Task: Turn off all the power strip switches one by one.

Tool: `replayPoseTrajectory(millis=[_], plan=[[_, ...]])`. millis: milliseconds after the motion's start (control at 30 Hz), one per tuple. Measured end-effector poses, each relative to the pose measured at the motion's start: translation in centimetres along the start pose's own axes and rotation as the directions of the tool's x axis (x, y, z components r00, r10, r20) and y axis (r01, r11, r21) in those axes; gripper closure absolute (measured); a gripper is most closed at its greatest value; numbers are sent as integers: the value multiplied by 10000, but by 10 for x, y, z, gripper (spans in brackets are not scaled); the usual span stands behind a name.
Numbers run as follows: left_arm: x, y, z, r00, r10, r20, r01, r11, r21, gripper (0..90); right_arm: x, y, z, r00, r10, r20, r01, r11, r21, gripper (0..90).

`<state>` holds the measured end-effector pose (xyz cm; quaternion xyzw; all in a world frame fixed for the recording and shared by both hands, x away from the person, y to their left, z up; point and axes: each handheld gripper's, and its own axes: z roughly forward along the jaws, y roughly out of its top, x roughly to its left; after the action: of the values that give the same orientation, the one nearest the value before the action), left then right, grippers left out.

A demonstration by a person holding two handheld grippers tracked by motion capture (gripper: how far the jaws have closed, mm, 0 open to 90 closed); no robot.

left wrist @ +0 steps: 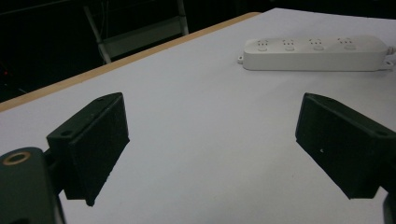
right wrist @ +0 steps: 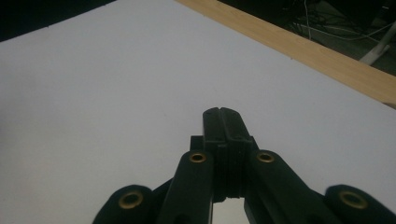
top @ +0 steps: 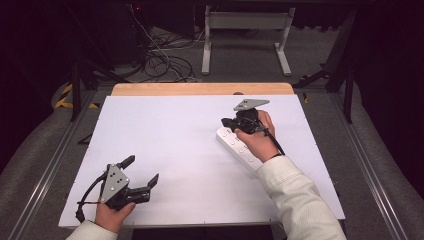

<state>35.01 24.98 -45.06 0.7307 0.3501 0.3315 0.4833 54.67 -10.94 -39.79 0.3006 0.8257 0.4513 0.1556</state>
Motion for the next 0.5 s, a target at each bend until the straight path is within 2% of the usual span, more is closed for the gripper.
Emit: replayPoseTrajectory(millis=[300,400,500], plan=[[0,0,0,10000,-17,-45,17,10000,-8,102,2,2,-12,9999,97,-140,-102,9992,-388,769],[1,0,0,10000,-46,-46,46,10000,-29,102,5,3,-18,10000,65,-60,-68,9981,-604,626],[2,0,-2,10000,-29,-92,29,10000,-39,102,8,2,-25,9994,262,-235,-280,9962,-821,550]])
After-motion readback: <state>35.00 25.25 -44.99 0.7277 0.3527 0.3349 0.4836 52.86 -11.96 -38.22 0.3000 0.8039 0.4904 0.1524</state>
